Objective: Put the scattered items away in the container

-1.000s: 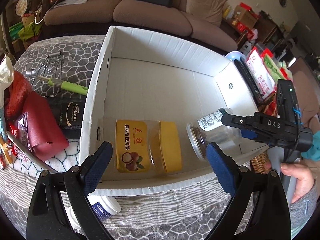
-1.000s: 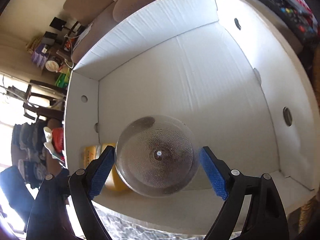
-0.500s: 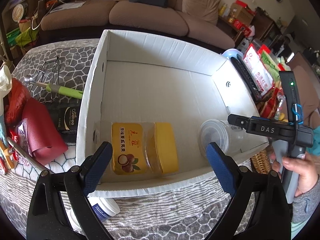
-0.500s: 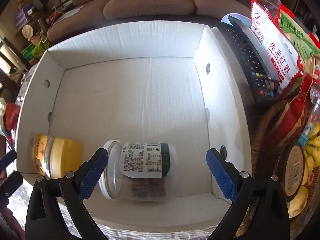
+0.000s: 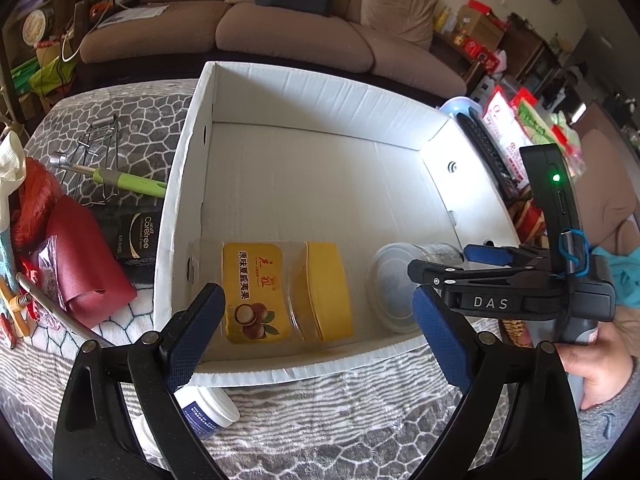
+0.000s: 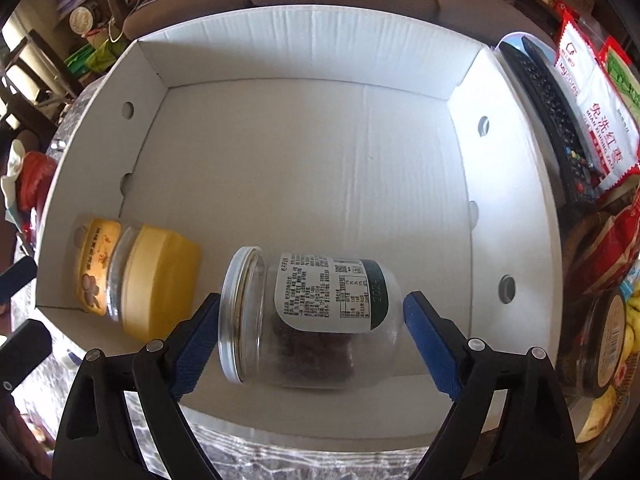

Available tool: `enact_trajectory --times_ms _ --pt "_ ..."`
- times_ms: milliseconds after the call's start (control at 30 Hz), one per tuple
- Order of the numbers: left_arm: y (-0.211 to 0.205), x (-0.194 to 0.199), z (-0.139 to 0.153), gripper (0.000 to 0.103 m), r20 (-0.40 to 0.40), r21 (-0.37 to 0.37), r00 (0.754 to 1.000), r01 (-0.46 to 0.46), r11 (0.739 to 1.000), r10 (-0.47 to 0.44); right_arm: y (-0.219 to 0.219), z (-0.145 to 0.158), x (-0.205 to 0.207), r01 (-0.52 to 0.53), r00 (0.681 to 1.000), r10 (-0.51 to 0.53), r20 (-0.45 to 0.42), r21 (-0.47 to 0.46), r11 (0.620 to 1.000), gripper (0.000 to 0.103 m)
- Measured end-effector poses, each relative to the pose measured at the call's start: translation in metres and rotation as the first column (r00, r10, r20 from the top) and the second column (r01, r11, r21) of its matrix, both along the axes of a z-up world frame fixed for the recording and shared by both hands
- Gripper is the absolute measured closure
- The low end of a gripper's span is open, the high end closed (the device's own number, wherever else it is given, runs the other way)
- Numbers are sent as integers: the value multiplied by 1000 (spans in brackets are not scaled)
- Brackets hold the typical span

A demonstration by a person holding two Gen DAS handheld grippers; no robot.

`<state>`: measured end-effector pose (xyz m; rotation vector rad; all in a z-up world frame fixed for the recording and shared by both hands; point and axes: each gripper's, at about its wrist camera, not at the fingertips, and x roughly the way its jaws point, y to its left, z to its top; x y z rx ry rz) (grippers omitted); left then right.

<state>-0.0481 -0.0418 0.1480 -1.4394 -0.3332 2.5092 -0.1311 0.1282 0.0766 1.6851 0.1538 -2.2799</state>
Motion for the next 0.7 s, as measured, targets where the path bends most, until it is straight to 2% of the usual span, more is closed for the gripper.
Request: enact_trajectory --times_ms 100,200,367,533,700 --pt "-2 1 2 8 -2 -4 1000 0 1000 0 -10 2 2 11 999 -7 50 -88 996 10" --pt "-5 2 2 8 -1 -16 1000 -4 1000 4 -21 3 7 11 998 -6 59 -86 996 9" --pt "-18 6 4 8 0 5 1000 -24 1000 24 -32 5 15 4 999 -1 42 -63 998 9" --pt "-35 19 13 8 -18 1 999 -40 999 40 -31 11 23 17 999 -9 49 -160 987 9" --pt "-45 37 18 8 -34 -33 998 -45 998 44 -22 31 41 29 999 -34 -27 -195 980 9"
